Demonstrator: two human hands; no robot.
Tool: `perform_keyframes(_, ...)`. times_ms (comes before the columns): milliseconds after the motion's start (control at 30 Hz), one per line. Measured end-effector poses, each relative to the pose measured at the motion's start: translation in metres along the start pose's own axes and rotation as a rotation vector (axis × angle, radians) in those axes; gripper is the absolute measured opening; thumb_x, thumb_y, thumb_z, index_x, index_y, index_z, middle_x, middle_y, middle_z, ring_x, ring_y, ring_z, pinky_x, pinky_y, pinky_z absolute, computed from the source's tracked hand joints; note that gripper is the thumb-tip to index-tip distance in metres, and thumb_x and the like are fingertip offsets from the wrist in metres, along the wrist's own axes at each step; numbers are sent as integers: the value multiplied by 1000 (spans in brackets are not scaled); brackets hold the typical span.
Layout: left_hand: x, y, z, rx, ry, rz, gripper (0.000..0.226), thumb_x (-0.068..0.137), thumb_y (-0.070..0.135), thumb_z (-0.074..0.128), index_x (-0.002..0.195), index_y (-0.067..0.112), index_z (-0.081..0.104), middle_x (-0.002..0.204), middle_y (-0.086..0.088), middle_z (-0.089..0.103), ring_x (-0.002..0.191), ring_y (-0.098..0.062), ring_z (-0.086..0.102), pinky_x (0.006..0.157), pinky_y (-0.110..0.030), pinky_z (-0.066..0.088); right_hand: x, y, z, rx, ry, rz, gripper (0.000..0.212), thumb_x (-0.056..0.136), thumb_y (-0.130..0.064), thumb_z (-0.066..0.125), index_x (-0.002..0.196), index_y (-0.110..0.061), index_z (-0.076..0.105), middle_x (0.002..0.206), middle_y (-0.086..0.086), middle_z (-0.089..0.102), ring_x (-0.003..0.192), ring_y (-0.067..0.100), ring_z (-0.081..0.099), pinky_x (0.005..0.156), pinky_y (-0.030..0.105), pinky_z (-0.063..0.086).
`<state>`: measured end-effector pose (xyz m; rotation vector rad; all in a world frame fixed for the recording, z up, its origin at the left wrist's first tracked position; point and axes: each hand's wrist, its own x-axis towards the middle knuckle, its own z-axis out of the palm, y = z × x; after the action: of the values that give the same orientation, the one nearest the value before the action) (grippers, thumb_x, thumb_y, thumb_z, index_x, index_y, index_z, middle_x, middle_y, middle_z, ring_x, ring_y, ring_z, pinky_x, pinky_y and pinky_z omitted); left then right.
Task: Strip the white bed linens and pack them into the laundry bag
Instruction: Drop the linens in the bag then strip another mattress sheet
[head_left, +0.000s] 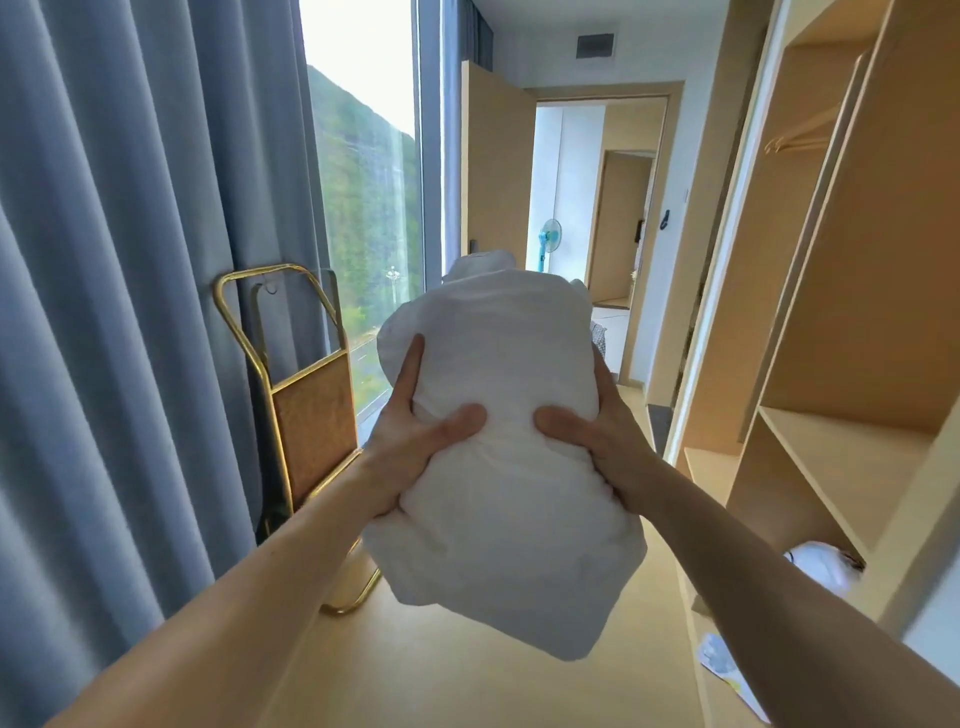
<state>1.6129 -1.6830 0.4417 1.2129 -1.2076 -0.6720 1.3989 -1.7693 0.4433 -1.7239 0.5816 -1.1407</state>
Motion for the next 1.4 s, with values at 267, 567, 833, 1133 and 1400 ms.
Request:
perform_keyframes(267, 191, -54, 25, 45, -130, 20, 117, 39, 78, 85, 135, 78, 18, 138, 16, 54, 121, -15, 60, 104, -42, 49, 137, 66, -50, 8, 126, 32, 102, 63, -45, 88, 148, -54, 33, 138, -19, 57, 123, 14, 61, 102, 48, 52)
perform_keyframes(567, 364, -114, 119, -27, -176, 36, 117, 44, 66, 87, 142, 68, 23, 129, 34, 52, 104, 14, 61, 81, -11, 52, 276, 157, -160, -8, 147, 33, 101, 65, -46, 88, 147, -58, 32, 142, -20, 53, 126, 12, 59, 104, 49, 50)
perform_keyframes(833, 497, -146, 170, 4, -147, 60, 121, 40, 76, 85, 143, 67, 23, 139, 28, 51, 114, 11, 58, 91, -17, 51, 402, 215, -236, -8, 106, 45, 106, 59, -52, 89, 148, -57, 31, 141, -23, 53, 127, 12, 57, 105, 49, 49)
perform_keyframes(1133, 679, -214, 202, -19, -139, 125, 116, 45, 72, 85, 143, 66, 25, 143, 20, 51, 120, 1, 58, 95, -26, 52, 567, 302, -292, -42, 99, 9, 108, 57, -55, 91, 147, -56, 32, 145, -18, 51, 129, 15, 56, 105, 49, 49)
perform_keyframes(1400, 870, -261, 243, -66, -253, 160, 113, 50, 70, 87, 144, 67, 23, 146, 25, 45, 128, -3, 53, 108, -40, 46, 719, 367, -358, -100, 180, -4, 108, 57, -54, 93, 147, -57, 33, 141, -17, 56, 125, 17, 59, 100, 51, 52)
